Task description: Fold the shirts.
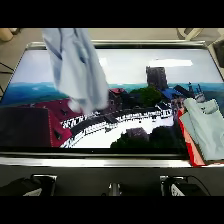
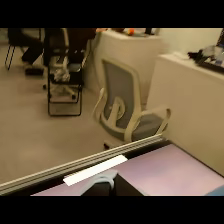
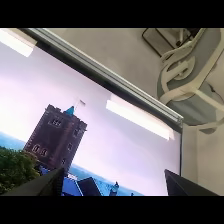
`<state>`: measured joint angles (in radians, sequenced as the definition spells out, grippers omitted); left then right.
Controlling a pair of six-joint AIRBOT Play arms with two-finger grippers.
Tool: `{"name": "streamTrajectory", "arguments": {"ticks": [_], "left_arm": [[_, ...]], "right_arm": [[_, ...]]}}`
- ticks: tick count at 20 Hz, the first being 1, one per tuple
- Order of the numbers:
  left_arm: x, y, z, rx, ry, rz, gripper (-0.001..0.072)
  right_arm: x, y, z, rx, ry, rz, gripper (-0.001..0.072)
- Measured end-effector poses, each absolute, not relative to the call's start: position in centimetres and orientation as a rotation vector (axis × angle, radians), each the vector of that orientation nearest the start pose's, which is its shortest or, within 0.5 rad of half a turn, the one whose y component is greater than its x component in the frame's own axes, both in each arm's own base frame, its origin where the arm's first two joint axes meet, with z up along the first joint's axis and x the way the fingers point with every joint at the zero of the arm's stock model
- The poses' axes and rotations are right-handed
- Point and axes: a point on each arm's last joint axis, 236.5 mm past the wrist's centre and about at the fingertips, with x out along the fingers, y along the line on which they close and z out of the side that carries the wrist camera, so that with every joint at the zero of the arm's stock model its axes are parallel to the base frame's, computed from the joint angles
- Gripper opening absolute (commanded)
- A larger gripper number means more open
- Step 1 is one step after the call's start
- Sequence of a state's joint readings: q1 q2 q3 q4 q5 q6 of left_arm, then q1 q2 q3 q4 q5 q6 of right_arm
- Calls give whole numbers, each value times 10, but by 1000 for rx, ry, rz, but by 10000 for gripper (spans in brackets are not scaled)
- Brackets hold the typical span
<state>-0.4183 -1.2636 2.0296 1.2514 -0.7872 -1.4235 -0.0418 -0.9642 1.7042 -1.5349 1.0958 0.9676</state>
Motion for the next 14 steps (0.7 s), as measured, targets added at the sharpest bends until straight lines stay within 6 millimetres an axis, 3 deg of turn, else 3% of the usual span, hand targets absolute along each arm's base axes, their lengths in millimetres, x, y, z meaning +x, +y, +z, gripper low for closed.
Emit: {"name": "streamTrajectory", "arguments": {"ticks": [2, 3, 5, 8, 11, 14], "left_arm": [[394, -242, 457, -54, 63, -654, 24], [396, -246, 436, -44, 124, -656, 24], [404, -253, 371, -15, 304, -648, 24], [408, -255, 244, 18, 606, -617, 24], [390, -247, 131, 6, 866, -565, 24], [364, -237, 63, -7, 1030, -532, 24]], "right_arm": [[361, -8, 375, -568, 378, 104, 671], [356, -7, 365, -565, 422, 118, 669], [348, -5, 329, -541, 570, 168, 666], [346, 12, 240, -456, 854, 319, 667], [337, 45, 134, -307, 1102, 504, 685], [309, 71, 38, -143, 1316, 629, 705]]}}
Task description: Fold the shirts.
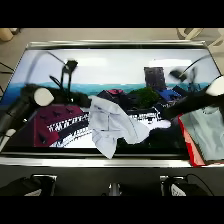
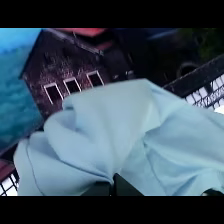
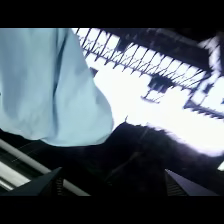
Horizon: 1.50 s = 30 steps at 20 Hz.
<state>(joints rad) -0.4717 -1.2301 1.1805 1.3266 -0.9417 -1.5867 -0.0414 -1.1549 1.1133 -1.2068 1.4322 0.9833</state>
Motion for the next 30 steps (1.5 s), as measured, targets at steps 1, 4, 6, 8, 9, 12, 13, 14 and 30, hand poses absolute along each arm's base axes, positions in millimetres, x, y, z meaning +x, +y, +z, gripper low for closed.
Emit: {"name": "streamTrajectory", "arguments": {"ticks": [1, 4, 6, 8, 9, 12, 13, 14, 30], "left_arm": [[358, -235, 51, -8, 1063, -525, 24], [349, -231, 32, -15, 1104, -510, 24], [348, -231, 27, -21, 1110, -506, 24], [347, -230, 25, -22, 1111, -504, 24], [347, -230, 24, -23, 1112, -503, 24], [347, -230, 23, -26, 1112, -501, 24], [347, -230, 23, -26, 1112, -501, 24], [347, -230, 23, -26, 1112, -501, 24], [364, -162, 352, 0, 403, -485, 24]], "right_arm": [[296, 78, 12, -92, 1377, 661, 704], [268, 99, -40, 61, 1485, 716, 703], [253, 113, -61, 159, 1521, 742, 706], [244, 121, -77, 233, 1545, 738, 705], [242, 124, -84, 265, 1547, 726, 701], [242, 133, -94, 366, 1555, 687, 653], [246, 137, -96, 403, 1540, 672, 579], [251, 137, -98, 420, 1526, 651, 575], [357, 47, 345, -458, 302, 310, 23]]}}
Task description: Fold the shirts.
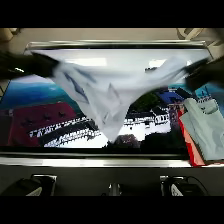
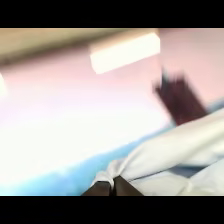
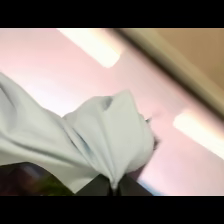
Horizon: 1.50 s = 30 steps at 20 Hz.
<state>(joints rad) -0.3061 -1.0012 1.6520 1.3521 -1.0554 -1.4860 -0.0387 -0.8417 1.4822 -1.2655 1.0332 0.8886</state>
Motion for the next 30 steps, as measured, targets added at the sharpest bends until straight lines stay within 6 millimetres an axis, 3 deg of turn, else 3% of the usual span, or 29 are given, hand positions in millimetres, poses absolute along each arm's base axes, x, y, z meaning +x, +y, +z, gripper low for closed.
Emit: {"name": "streamTrajectory", "arguments": {"ticks": [1, 2, 4, 6, 8, 9, 11, 14, 16, 20, 23, 27, 28, 29, 30], "left_arm": [[347, -151, 391, -9, 311, -475, 24], [326, -142, 425, -27, 229, -467, 24], [289, -128, 471, -65, 105, -461, 24], [264, -117, 497, -86, 25, -450, 24], [252, -109, 508, -88, -11, -433, 24], [251, -105, 511, -82, -20, -415, 24], [261, -99, 504, -65, 5, -382, 24], [309, -101, 454, -19, 168, -331, 24], [350, -107, 404, 6, 302, -309, 24], [431, -124, 269, 52, 611, -282, 24], [480, -135, 174, 73, 766, -269, 24], [511, -153, 80, 39, 906, -285, 33], [512, -159, 63, 18, 941, -294, 143], [512, -165, 47, -9, 976, -305, 468], [510, -170, 35, -31, 1010, -315, 714]], "right_arm": [[331, 37, 391, -483, 202, 232, 23], [307, 29, 421, -491, 136, 176, 23], [264, 19, 456, -490, 59, 105, 23], [245, 14, 458, -478, 77, 84, 23], [235, 12, 447, -469, 135, 86, 23], [236, 11, 436, -466, 186, 95, 23], [241, 11, 389, -454, 387, 143, 23], [245, 14, 292, -412, 772, 254, 23], [242, 23, 224, -361, 993, 348, 23], [232, 45, 96, -225, 1287, 488, 23], [255, 54, 33, -140, 1315, 487, 24], [329, 57, -20, -16, 1183, 383, 36], [344, 59, -30, 33, 1157, 360, 110], [357, 62, -42, 88, 1140, 337, 271], [366, 65, -50, 138, 1127, 323, 460]]}}
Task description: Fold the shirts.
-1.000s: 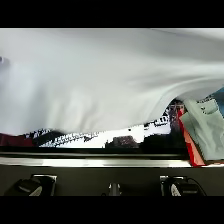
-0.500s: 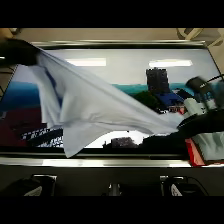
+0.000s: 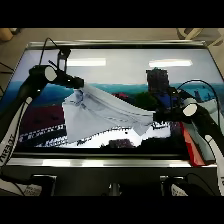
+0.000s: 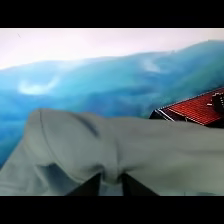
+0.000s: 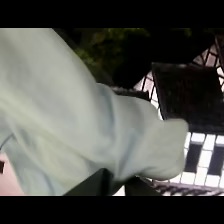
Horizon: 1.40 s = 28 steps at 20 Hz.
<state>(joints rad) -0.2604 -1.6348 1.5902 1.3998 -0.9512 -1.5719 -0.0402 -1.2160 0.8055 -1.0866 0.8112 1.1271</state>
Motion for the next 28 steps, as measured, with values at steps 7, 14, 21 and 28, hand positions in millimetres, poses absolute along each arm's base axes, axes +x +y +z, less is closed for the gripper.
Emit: {"name": "streamTrajectory", "arguments": {"ticks": [7, 14, 21, 28], "left_arm": [[447, -126, 6, -116, 1337, -318, 718], [321, -74, -22, -302, 1534, -245, 718], [252, -94, -83, -539, 1579, -201, 717], [255, -122, -103, -637, 1548, -183, 185]], "right_arm": [[423, 23, -1, 208, 979, 325, 705], [384, -31, -4, 185, 1134, 367, 678], [381, 10, -24, 75, 1208, 488, 710], [378, 15, -50, -6, 1263, 538, 708]]}}
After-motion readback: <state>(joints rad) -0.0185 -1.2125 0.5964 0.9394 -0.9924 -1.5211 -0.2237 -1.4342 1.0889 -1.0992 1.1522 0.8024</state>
